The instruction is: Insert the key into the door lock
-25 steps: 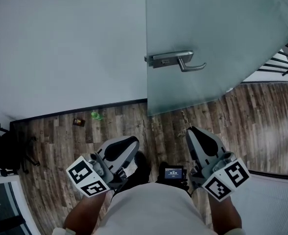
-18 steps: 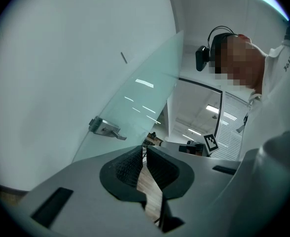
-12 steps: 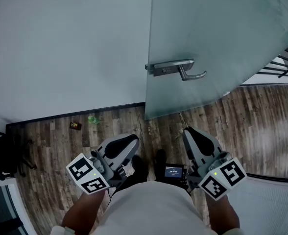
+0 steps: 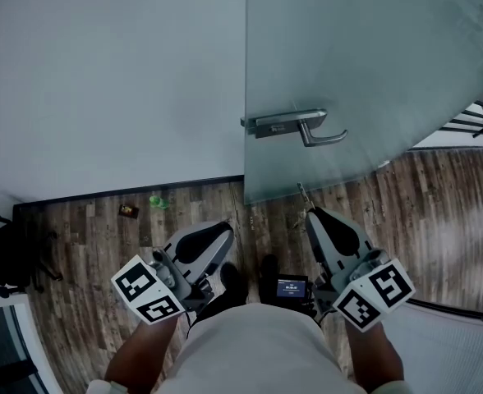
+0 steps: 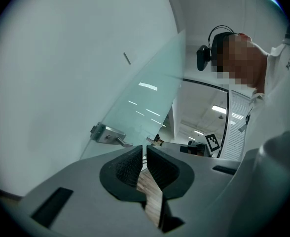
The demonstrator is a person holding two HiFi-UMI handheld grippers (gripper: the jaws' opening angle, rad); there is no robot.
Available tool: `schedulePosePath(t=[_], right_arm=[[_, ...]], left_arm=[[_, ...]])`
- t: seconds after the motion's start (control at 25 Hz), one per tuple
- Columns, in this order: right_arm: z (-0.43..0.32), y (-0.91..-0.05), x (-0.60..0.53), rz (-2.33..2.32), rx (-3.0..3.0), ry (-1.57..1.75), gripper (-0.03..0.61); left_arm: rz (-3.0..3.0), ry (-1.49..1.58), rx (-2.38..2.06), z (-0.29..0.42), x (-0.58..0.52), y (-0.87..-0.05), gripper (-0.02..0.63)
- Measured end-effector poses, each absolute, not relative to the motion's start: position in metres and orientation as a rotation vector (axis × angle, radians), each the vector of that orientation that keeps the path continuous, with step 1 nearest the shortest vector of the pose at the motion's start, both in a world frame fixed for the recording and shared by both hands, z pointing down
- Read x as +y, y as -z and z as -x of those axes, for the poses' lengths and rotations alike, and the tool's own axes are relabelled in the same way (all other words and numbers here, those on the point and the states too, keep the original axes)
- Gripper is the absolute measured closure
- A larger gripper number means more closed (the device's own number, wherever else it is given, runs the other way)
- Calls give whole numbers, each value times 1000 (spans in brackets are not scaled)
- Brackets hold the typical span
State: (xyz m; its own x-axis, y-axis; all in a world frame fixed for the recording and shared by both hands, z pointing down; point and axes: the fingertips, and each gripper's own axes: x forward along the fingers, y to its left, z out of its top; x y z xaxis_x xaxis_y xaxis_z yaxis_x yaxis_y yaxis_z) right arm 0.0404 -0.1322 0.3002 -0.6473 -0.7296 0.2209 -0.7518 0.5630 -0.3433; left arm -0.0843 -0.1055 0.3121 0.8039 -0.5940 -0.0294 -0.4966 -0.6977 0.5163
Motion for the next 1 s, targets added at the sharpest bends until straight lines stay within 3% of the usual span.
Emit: schedulePosePath(t=[0.84,1.0], right_arm=[[-26,-302,-180,-1229,-2741,-568,560],[-24,-307,-189,-1232,-2725,-565,560]], left_arm=[[-2536,226,-840,77,-161,-307,589],[-2542,199,-838,76,-171,-309,548]])
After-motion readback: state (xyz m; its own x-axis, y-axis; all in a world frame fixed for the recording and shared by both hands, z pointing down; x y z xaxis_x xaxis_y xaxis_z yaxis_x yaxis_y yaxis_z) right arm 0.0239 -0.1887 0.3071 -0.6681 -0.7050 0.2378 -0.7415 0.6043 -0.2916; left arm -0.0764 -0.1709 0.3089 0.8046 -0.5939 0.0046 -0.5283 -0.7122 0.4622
